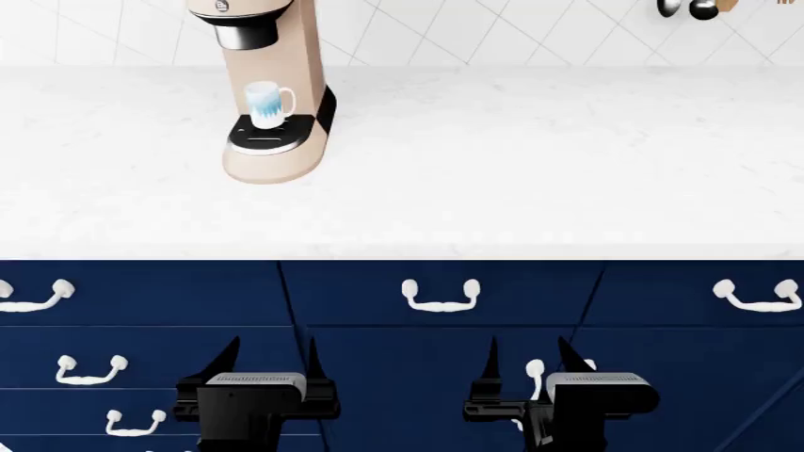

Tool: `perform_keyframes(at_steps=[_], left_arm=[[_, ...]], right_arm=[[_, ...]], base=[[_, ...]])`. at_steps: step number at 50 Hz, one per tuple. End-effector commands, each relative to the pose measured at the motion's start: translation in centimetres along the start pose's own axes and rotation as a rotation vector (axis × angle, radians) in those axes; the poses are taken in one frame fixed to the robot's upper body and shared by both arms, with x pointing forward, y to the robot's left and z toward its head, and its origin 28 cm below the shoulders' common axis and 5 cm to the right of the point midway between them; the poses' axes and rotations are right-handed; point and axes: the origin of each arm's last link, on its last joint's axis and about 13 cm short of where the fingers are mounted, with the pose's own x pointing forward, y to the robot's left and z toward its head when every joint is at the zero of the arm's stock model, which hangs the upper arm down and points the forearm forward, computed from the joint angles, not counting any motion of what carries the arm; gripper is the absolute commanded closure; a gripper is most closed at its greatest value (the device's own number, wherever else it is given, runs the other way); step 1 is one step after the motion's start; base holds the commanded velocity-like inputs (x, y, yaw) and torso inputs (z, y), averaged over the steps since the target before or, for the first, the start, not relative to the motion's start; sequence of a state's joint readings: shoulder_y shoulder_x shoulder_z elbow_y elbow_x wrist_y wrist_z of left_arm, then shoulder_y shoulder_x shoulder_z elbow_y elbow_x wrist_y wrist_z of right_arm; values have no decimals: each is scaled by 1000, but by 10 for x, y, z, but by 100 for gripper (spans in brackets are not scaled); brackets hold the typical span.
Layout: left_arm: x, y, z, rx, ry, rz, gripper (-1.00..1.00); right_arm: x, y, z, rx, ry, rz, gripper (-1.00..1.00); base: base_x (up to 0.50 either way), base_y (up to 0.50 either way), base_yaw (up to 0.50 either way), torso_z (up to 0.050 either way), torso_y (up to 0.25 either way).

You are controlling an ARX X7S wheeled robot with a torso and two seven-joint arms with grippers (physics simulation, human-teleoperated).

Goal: Press the button on the coffee machine to serve coffee.

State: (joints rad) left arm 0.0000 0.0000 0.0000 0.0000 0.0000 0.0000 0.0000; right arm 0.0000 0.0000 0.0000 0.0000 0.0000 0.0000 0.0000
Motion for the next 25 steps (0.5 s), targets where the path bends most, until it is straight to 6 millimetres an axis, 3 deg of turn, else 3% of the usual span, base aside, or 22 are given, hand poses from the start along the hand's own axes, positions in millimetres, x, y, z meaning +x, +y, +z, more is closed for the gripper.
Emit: perform_keyframes(at_steps=[1,17,25], left_arm=[[0,0,0,1,0,-1,-100],[-2,3,-1,-1,-1,1,-100],[-1,1,0,-1,1,3,-100]], right_arm=[[-1,0,0,7,0,-7,-100],[-1,-1,-1,-8,13,-8,-100],[-2,-1,-1,-5,8,-5,-100]], base=[[0,0,0,0,0],[0,0,0,0,0],[59,422,0,0,0]])
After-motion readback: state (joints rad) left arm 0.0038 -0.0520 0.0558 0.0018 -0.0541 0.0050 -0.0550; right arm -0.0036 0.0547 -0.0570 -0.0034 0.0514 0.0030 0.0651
